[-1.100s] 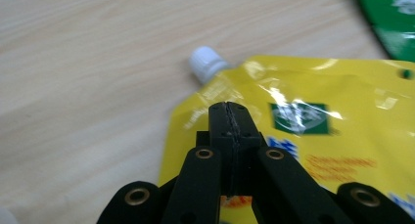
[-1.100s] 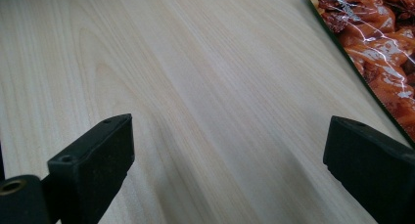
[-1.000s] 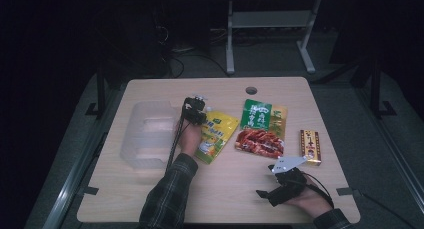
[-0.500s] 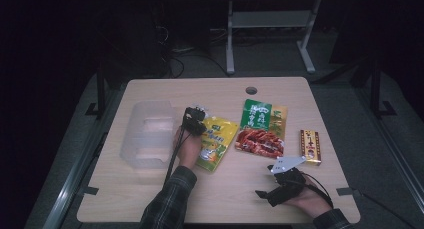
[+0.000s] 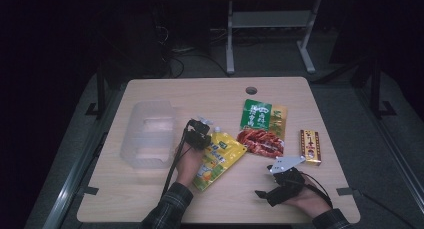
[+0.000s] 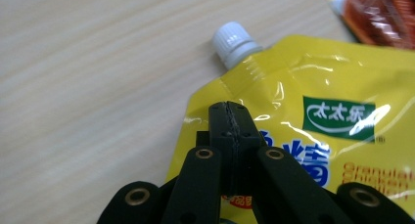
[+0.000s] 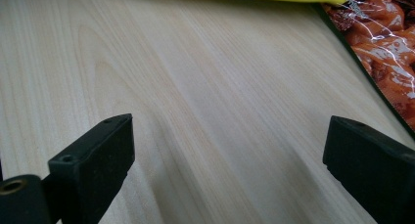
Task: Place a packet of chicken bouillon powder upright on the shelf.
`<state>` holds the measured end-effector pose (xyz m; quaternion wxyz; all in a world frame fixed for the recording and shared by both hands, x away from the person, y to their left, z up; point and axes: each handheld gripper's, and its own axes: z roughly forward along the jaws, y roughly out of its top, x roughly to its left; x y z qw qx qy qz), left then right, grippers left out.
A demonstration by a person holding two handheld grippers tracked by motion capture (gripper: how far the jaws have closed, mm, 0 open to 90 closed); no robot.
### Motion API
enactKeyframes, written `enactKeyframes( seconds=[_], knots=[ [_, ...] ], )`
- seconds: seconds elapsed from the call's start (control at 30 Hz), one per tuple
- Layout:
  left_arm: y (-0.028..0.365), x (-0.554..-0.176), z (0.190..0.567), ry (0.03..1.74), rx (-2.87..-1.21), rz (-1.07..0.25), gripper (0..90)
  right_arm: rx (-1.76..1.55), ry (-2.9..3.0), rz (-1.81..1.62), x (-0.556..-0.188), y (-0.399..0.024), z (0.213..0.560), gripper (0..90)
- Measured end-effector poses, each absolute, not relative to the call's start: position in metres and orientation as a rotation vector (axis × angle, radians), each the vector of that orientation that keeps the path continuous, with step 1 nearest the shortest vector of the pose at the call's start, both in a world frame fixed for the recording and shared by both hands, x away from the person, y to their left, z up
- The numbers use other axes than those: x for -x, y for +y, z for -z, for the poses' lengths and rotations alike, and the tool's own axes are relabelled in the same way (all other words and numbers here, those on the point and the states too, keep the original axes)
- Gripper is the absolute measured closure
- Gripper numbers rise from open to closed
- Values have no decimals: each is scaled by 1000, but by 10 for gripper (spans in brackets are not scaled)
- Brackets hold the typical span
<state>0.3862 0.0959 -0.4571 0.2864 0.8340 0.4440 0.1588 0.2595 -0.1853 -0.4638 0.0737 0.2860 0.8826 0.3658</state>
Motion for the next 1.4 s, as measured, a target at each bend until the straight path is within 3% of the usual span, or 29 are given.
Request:
enactKeyframes(
  seconds=[0.47, 0.63, 0.9, 1.23, 1.33, 1.4],
  knots=[
    [85, -356, 458, 1058, -2261, -336, 900, -858, 2653, -1094, -260, -185, 464, 45],
    [89, -350, 456, 1038, -2226, -270, 900, -860, 2651, -1098, -260, -185, 464, 45],
    [102, -321, 439, 900, -2303, -232, 900, -861, 2656, -1097, -260, -186, 464, 45],
    [103, -306, 450, 730, -2402, -184, 900, -842, 2655, -1097, -260, -185, 464, 45],
    [96, -304, 458, 722, -2361, -86, 900, -853, 2657, -1096, -259, -184, 464, 45],
    [89, -301, 458, 697, -2376, -130, 900, -853, 2660, -1091, -260, -185, 464, 45]
  ],
)
